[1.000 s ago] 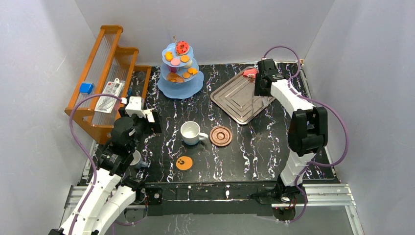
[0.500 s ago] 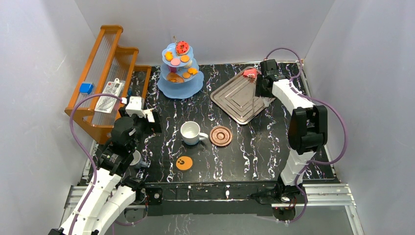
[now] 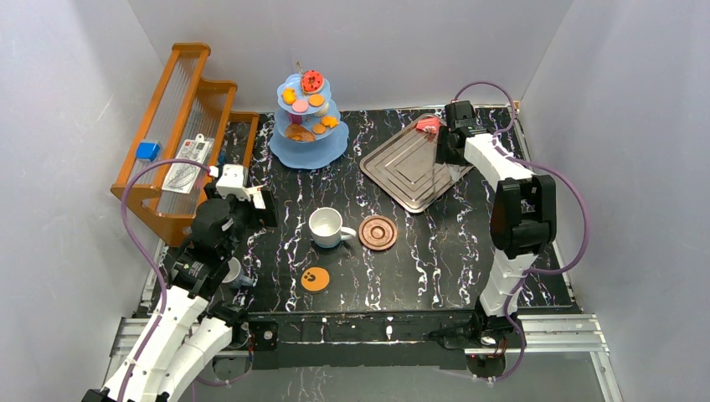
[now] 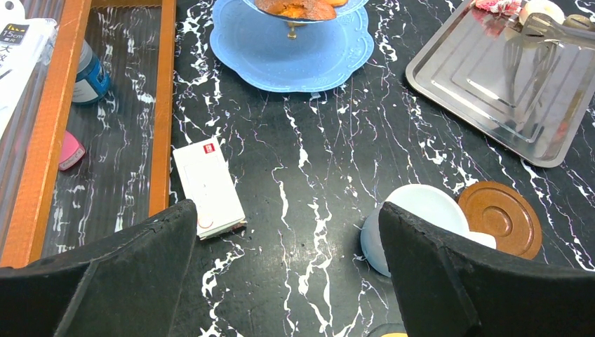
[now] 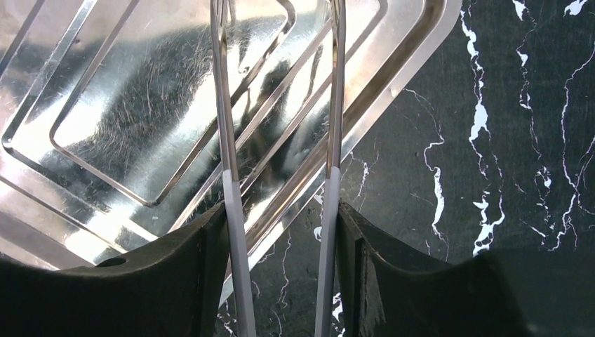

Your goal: Serve the afternoon tea

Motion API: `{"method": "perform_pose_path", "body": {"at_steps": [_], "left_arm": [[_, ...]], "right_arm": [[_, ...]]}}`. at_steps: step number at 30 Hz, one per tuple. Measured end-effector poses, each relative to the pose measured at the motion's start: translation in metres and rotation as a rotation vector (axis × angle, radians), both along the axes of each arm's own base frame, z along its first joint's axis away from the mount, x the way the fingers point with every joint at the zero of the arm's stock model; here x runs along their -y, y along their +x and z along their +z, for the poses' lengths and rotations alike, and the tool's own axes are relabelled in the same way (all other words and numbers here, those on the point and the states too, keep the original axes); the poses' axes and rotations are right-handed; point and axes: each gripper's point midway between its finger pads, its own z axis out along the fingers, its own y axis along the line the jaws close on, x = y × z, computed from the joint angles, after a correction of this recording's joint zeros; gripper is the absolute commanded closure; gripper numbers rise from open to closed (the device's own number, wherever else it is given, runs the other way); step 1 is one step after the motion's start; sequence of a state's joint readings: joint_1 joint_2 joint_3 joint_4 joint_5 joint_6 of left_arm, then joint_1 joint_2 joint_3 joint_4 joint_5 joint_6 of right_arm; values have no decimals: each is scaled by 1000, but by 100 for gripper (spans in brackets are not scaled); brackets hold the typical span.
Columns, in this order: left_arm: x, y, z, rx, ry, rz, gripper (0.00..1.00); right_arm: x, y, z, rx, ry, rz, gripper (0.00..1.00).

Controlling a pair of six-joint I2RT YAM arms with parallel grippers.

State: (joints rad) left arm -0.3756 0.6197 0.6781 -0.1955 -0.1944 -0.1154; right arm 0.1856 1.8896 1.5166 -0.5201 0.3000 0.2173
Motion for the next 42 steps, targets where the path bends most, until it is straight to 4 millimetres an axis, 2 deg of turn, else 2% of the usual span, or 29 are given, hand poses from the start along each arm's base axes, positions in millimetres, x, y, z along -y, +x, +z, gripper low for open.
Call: {"method": "perform_pose_path", "body": {"at_steps": [8, 16, 25, 31, 39, 42], "left_arm": [[0, 1, -2, -6, 2, 0, 2], [1, 2, -4, -13, 5, -1, 2], [1, 2, -3, -13, 4, -2, 2], [1, 1, -3, -12, 3, -3, 2], [1, 1, -4, -14, 4, -4, 2], [1, 1, -3, -11, 3, -4, 2]], "right_arm": [[3, 9, -6, 2, -2, -6, 39], [3, 13, -3, 16, -6, 3, 50], [2, 12, -2, 15, -2, 3, 55], [1, 0, 6, 11, 15, 11, 56], [3, -14, 30, 33, 23, 11, 56], [3, -18, 34, 27, 23, 13, 56]]}}
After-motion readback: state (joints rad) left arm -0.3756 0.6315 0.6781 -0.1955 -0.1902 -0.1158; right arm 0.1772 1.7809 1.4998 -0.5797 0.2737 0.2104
